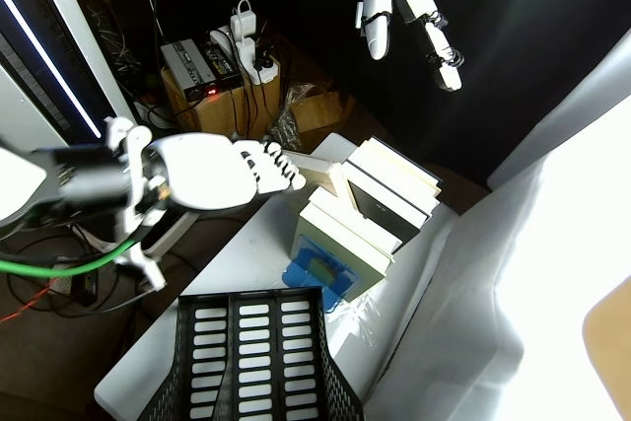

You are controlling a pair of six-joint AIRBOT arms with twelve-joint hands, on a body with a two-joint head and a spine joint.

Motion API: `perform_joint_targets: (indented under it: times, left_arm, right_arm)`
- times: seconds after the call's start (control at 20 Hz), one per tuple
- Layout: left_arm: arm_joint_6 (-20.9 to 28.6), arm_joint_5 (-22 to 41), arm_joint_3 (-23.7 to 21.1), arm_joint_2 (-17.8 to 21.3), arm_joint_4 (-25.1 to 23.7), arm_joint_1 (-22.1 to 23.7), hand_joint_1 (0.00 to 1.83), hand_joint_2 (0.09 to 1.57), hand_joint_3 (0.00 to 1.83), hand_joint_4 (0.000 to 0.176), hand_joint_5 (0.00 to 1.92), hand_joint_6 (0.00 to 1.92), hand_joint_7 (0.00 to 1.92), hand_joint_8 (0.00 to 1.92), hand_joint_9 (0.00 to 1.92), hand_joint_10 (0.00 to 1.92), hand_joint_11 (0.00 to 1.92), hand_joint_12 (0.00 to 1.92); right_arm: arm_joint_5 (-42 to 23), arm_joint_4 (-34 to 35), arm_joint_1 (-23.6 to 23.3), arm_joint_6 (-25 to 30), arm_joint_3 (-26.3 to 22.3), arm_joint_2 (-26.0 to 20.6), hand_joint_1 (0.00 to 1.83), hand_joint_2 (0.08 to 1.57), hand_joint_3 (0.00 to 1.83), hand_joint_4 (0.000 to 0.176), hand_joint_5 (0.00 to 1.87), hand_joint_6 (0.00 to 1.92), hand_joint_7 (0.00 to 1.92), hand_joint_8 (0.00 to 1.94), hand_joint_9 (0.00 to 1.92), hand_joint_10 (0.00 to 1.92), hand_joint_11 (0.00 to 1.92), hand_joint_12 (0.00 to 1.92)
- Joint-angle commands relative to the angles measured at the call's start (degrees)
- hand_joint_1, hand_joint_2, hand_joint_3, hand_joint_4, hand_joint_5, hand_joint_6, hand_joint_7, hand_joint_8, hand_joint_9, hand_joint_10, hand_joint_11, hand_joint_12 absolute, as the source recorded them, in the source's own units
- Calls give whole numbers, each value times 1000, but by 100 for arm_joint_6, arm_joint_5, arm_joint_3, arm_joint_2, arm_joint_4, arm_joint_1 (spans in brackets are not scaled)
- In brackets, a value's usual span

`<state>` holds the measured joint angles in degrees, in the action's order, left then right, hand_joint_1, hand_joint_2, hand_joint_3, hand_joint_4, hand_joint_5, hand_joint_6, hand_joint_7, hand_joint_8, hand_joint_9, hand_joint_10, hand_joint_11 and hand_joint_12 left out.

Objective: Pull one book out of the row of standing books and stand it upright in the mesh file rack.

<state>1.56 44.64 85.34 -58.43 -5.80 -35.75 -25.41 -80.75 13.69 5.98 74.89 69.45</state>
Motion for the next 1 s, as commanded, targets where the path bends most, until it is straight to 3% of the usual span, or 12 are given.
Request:
perform_joint_targets:
  times: [0.0, 0.1, 0.2, 0.25, 0.3, 0.35, 0.4, 0.55, 0.85, 0.9, 0.95]
  left_arm:
    - [33, 686, 44, 142, 285, -6, 364, 1310, 0, 50, 8, 2, 0, 0, 0, 0, 0, 0]
    - [33, 741, 6, 200, 391, -80, 337, 1309, 0, 64, 3, 0, 0, 0, 0, 0, 0, 0]
    - [33, 794, -7, 219, 459, -148, 338, 1308, 0, 62, 26, 9, 0, 0, 0, 0, 0, 0]
    - [33, 822, -10, 221, 485, -170, 326, 1310, 0, 66, 26, 8, 0, 0, 0, 0, 0, 0]
    - [33, 853, -19, 230, 506, -188, 307, 1316, 3, 72, 20, 5, 0, 0, 0, 0, 0, 0]
    - [33, 891, -42, 254, 544, -211, 311, 1319, 4, 79, 16, 3, 0, 0, 0, 0, 0, 0]
    - [33, 918, -66, 280, 582, -243, 322, 1320, 3, 80, 12, 1, 0, 0, 0, 0, 0, 0]
    - [33, 1059, -113, 326, 773, -379, 346, 1311, 0, 77, 25, 9, 0, 0, 0, 0, 0, 0]
    - [33, 1226, -133, 327, 976, -488, 373, 1309, 0, 92, 25, 6, 0, 0, 0, 0, 0, 0]
    - [33, 1257, -132, 329, 1030, -518, 386, 1305, 0, 83, 35, 10, 0, 0, 0, 0, 0, 0]
    - [33, 1302, -132, 332, 1103, -568, 372, 1306, 0, 85, 25, 5, 0, 0, 0, 0, 0, 0]
  right_arm:
    - [-192, 6, -97, 92, 24, -11, 931, 936, 0, 0, 0, 0, 0, 0, 0, 0, 0, 0]
    - [-177, -666, -228, 458, 54, 145, 916, 934, 0, 0, 0, 0, 0, 0, 0, 0, 0, 0]
    - [-178, -1219, -296, 768, 80, 287, 877, 1076, 20, 0, 0, 0, 0, 0, 0, 0, 0, 0]
    - [-178, -1368, -304, 814, 67, 324, 1027, 1229, 30, 0, 0, 0, 0, 0, 0, 0, 0, 0]
    - [-183, -1517, -312, 871, 46, 346, 1344, 1314, 46, 0, 0, 0, 0, 0, 0, 0, 0, 0]
    - [-188, -1680, -329, 904, 21, 368, 1521, 1332, 45, 0, 0, 0, 0, 0, 0, 0, 0, 0]
    - [-185, -1857, -352, 964, 15, 404, 1531, 1344, 46, 0, 0, 0, 0, 0, 0, 0, 0, 0]
    - [-166, -2367, -444, 1156, 55, 560, 1338, 1369, 37, 0, 0, 0, 0, 0, 0, 0, 0, 0]
    - [-21, -2765, -535, 1173, 179, 900, 1029, 1284, 0, 0, 0, 0, 0, 0, 0, 0, 0, 0]
    - [23, -2808, -534, 1173, 218, 967, 995, 1251, 0, 0, 0, 0, 0, 0, 0, 0, 0, 0]
    - [73, -2863, -533, 1172, 262, 1040, 954, 1254, 0, 0, 0, 0, 0, 0, 0, 0, 0, 0]
